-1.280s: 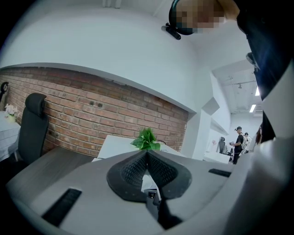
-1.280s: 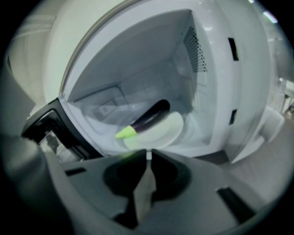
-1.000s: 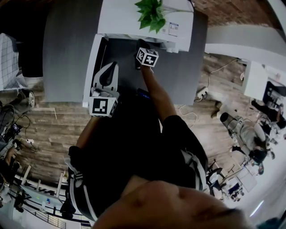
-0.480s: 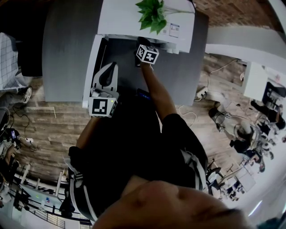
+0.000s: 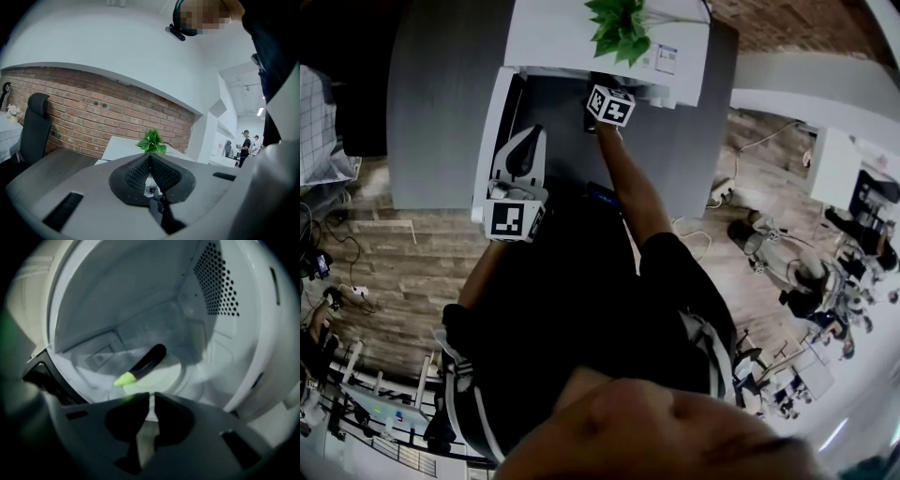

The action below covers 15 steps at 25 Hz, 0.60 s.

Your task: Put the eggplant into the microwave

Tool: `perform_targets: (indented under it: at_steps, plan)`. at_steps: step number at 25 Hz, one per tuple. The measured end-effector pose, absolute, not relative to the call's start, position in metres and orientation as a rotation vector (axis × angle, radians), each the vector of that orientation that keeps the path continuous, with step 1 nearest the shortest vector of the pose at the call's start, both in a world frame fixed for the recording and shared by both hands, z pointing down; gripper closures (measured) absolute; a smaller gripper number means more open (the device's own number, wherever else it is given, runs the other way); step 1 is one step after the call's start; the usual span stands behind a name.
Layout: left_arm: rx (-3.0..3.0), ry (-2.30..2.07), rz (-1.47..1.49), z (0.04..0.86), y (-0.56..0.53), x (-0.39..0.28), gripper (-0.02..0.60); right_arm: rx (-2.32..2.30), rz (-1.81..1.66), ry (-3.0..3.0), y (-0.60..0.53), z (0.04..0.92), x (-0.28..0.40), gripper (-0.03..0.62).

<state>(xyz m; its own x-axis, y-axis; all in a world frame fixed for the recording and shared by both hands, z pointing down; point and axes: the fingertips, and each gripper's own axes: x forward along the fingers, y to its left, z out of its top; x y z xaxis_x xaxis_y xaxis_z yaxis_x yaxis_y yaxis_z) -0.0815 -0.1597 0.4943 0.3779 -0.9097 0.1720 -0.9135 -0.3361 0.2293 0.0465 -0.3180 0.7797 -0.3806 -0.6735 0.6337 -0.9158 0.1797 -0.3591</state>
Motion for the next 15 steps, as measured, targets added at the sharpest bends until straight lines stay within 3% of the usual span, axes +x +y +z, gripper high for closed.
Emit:
perform_targets:
  at_steps: [15]
  plan:
    - [2.416, -1.631, -0.007, 0.472, -0.127, -0.061, 0.546, 1.528, 1.07, -2.146, -0.272, 0.763, 0.067, 0.551]
